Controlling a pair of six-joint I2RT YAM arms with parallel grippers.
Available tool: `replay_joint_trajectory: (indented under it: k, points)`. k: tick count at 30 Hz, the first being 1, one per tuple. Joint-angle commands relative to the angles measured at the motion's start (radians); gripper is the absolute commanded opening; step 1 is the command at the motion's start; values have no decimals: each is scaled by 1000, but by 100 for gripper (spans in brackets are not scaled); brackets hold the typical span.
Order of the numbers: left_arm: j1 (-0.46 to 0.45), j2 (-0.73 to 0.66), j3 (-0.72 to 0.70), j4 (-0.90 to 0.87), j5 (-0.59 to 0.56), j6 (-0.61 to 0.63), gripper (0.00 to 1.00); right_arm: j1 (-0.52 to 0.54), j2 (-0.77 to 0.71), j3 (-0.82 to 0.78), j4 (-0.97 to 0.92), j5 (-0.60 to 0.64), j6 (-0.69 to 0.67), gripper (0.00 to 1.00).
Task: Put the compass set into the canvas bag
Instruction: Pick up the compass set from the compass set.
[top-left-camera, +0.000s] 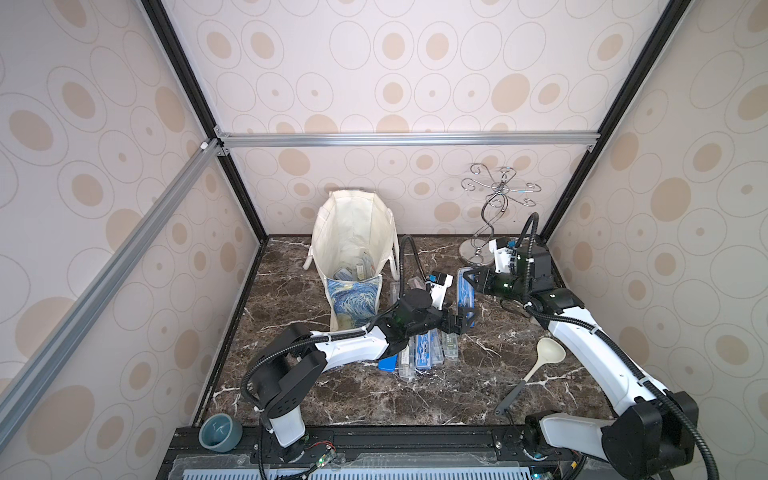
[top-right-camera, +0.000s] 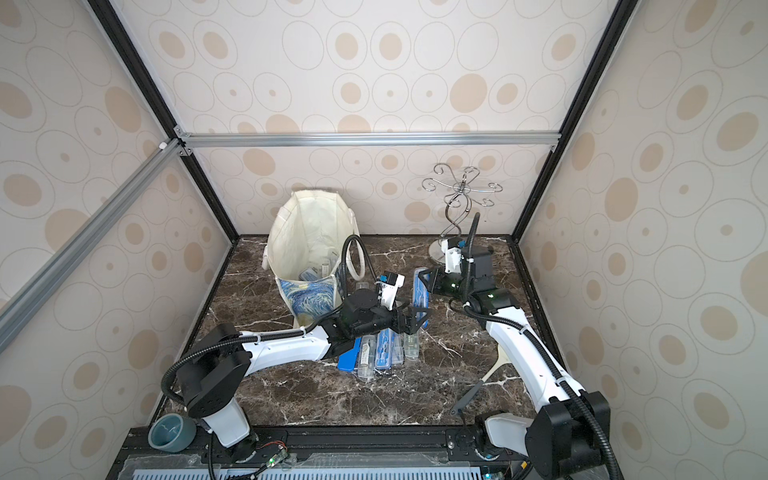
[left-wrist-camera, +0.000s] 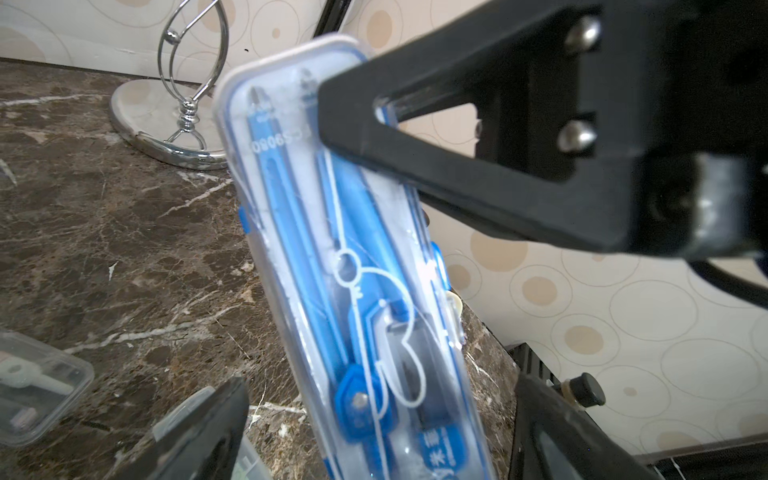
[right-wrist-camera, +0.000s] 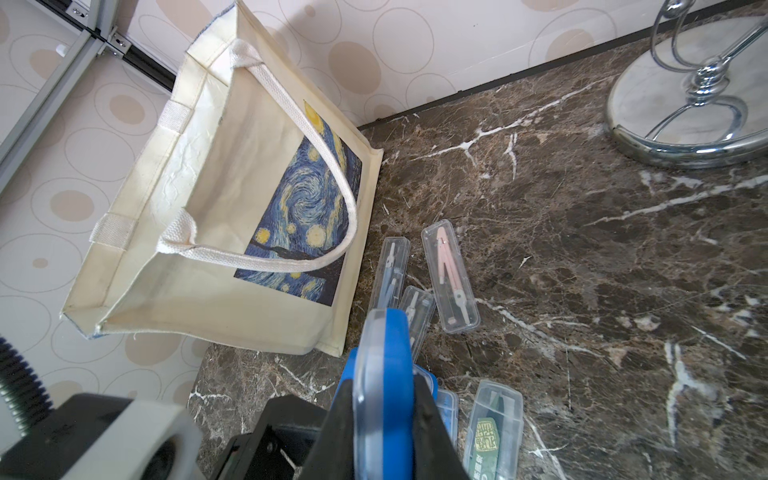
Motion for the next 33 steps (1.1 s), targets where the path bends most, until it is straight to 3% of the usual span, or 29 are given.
replay_joint_trajectory:
  k: [1, 7, 20, 27, 30, 33]
  points:
    - [-6, 15, 47, -9, -27, -34, 96, 1, -21, -11, 15, 16, 9, 16]
    - [-14, 42, 108, -77, -67, -33, 75, 1, -16, -16, 13, 37, 10, 15]
    - [-25, 82, 156, -122, -74, -29, 54, 1, 2, -30, 26, 50, 11, 16]
    - [-25, 79, 156, -115, -76, -20, 50, 1, 10, -30, 30, 41, 13, 20]
    - [-25, 79, 157, -121, -79, -13, 49, 1, 11, -25, 25, 49, 13, 31]
    - [-25, 79, 160, -139, -90, -2, 49, -1, -2, -15, -1, 93, 9, 67]
